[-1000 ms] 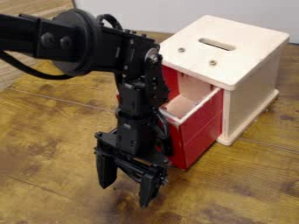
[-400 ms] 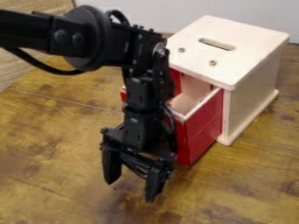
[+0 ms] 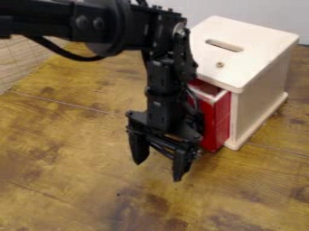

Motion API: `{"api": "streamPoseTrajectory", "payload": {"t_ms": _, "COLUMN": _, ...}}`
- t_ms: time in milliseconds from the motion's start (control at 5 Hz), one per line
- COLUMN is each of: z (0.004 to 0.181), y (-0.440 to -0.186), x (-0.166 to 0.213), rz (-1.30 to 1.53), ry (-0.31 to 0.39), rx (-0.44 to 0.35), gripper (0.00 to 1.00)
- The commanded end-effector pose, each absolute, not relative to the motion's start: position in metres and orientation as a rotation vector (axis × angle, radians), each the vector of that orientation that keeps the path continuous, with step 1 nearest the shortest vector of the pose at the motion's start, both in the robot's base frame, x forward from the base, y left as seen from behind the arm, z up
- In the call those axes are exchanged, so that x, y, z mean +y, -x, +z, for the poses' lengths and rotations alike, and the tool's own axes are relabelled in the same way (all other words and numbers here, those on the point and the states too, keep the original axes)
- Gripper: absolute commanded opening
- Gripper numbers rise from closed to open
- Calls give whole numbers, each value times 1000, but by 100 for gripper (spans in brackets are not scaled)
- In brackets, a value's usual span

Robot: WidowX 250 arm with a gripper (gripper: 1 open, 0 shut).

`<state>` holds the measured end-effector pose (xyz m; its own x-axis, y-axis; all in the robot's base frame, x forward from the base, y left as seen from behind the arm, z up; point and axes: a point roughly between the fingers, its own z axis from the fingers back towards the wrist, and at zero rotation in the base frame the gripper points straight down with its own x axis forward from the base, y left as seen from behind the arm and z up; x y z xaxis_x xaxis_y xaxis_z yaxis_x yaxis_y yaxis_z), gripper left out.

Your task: Close the drawer

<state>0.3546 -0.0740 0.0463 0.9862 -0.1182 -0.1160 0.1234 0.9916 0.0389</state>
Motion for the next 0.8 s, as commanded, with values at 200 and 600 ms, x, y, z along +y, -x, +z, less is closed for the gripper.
{"api": "streamPoseTrajectory", "payload": {"t_ms": 200, "z": 67, "y": -389, "x": -74, "rz": -128, "ry": -35, "rx": -17, "gripper": 100}}
{"api": "streamPoseTrajectory", "payload": {"t_ms": 600, "z": 71, "y": -385, "x": -75, "rz": -127, "ry": -37, "rx": -37, "gripper": 100}}
